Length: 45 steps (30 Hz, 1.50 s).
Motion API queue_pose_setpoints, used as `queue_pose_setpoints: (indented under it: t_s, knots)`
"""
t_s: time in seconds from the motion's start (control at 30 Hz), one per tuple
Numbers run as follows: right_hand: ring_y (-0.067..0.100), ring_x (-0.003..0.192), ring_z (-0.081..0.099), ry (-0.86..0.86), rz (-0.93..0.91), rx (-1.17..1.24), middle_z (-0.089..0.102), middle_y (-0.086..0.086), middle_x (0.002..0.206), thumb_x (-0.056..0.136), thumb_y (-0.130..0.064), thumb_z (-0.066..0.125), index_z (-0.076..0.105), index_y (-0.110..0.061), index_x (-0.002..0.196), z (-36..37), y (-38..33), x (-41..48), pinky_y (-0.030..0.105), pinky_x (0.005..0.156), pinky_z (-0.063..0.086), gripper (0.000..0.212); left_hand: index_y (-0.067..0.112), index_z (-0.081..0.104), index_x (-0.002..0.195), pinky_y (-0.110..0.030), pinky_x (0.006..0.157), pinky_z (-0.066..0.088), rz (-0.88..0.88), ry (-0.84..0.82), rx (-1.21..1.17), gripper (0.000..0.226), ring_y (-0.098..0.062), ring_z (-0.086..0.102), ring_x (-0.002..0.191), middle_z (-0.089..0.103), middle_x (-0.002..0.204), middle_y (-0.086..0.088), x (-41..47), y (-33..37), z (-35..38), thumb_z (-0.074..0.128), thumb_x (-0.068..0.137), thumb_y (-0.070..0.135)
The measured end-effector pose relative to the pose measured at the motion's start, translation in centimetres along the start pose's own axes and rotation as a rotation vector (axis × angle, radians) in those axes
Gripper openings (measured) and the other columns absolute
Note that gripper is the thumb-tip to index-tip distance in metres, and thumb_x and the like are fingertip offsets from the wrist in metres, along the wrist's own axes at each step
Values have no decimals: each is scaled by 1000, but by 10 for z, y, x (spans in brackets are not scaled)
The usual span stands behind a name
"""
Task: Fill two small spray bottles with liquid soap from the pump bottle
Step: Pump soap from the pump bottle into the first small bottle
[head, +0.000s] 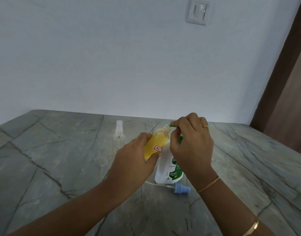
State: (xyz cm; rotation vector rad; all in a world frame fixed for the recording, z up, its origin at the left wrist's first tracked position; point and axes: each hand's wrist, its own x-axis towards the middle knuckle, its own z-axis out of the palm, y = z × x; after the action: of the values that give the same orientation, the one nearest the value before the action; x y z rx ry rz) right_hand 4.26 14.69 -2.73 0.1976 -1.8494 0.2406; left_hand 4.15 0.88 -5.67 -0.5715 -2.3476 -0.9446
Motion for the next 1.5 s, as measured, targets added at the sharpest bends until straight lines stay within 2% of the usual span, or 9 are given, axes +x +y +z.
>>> queue_pose_setpoints:
  t_s: [0.33,0.43,0.5,0.67,0.9,1.07,1.33,1.43,1.5]
  knots:
    - [22,69,54,-66,12,6,58,5,75,76,-16,40,65,-10,76,-6,0,11,22,48,35,26,28,45,122,-9,77,33,-14,-18,-17,46,-3,53,93,58,119,11,0,-2,2,54,82,49]
    - [22,69,54,-67,20,14,58,4,76,76,-15,40,66,-10,77,-5,2,11,23,49,34,26,28,46,120,1,66,26,-7,-11,-23,44,0,47,85,60,115,11,0,-2,3,56,82,48]
    - [23,68,53,-51,26,20,58,4,75,76,-15,41,66,-10,76,-4,3,10,22,50,34,25,29,46,120,-1,64,26,-4,-7,-29,44,1,45,84,60,114,11,0,-2,3,57,82,48]
    - [22,67,51,-10,21,20,57,5,73,76,-13,43,66,-9,75,-1,1,4,23,50,34,23,28,46,121,-8,73,32,-17,-8,-41,45,-1,49,88,59,117,11,0,-1,2,57,82,46]
    - [22,68,53,-41,11,4,58,4,74,75,-14,42,65,-10,75,-4,0,7,23,49,35,23,29,45,122,-14,79,35,-34,-17,-39,45,-2,52,93,58,119,11,-1,-1,3,55,82,48]
    - [23,69,55,-88,34,15,58,4,75,70,-6,55,66,-10,76,-7,2,14,24,45,36,13,29,45,121,-15,79,36,-28,-13,-47,45,-2,51,90,59,118,11,-1,-2,4,56,82,48]
    - [22,68,52,-50,19,12,57,4,73,74,-13,44,64,-10,73,-5,2,11,23,47,34,20,29,46,121,-8,74,33,-16,-6,-44,45,1,45,85,59,117,12,0,-3,4,56,81,48]
    - [22,66,51,-48,6,6,56,5,71,74,-14,42,64,-10,71,-4,0,9,22,48,34,23,29,46,120,1,64,26,-18,-8,-40,45,1,45,83,59,115,12,1,-3,3,56,81,49]
    - [22,66,51,-52,4,4,56,4,71,74,-14,43,64,-10,72,-5,0,7,22,49,35,22,29,46,120,1,65,27,-19,-11,-49,44,1,46,83,59,115,12,0,-2,3,56,81,48]
